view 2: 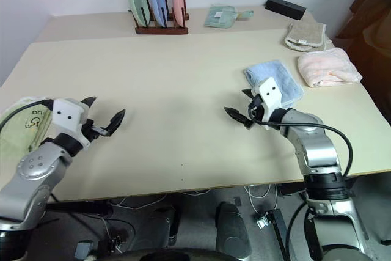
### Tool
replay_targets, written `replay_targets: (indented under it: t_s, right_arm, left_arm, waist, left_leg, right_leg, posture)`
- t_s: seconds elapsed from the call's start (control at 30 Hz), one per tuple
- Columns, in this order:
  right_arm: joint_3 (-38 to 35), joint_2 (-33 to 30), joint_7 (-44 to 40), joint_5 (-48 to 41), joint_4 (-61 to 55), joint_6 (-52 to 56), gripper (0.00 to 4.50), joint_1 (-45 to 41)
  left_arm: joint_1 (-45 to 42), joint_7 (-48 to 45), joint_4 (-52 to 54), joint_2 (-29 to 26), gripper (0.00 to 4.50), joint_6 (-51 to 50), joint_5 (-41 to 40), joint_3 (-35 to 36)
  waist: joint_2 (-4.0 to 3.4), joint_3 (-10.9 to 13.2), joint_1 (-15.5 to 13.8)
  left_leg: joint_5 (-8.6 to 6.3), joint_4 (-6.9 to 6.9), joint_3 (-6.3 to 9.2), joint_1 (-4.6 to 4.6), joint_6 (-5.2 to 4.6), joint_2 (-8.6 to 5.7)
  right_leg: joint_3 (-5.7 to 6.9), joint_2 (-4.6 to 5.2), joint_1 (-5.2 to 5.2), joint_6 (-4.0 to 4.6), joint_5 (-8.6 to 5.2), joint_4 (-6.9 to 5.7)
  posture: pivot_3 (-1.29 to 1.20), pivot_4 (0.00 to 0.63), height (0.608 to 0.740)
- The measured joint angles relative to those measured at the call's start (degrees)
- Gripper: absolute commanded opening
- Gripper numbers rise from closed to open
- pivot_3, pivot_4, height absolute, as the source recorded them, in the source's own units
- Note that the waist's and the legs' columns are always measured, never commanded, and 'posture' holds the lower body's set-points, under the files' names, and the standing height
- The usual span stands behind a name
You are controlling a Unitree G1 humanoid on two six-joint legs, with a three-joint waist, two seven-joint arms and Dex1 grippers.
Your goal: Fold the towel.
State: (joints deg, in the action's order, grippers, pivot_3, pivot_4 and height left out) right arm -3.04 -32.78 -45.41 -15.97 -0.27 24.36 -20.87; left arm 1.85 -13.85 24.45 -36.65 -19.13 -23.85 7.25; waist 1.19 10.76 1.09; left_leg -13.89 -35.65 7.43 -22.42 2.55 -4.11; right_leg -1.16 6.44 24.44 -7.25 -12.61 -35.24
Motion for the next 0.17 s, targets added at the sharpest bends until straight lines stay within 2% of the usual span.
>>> replay_targets:
  t_s: [0.17]
  right_arm:
    - [-0.1, -0.1, -0.4, 0.0, 0.0, -0.6, 4.50, 0.7]
  left_arm:
    - [-0.5, -2.7, -1.6, 2.3, 4.47, 0.0, 2.0, -0.4]
  waist:
    - [-0.02, 0.0, -0.4]
  left_leg:
    - [0.00, -0.19, -0.03, -0.03, 0.00, -0.03]
  right_leg:
    - [-0.02, 0.03, -0.08, -0.01, 0.01, 0.01]
  posture:
    - [0.00, 0.150, 0.740]
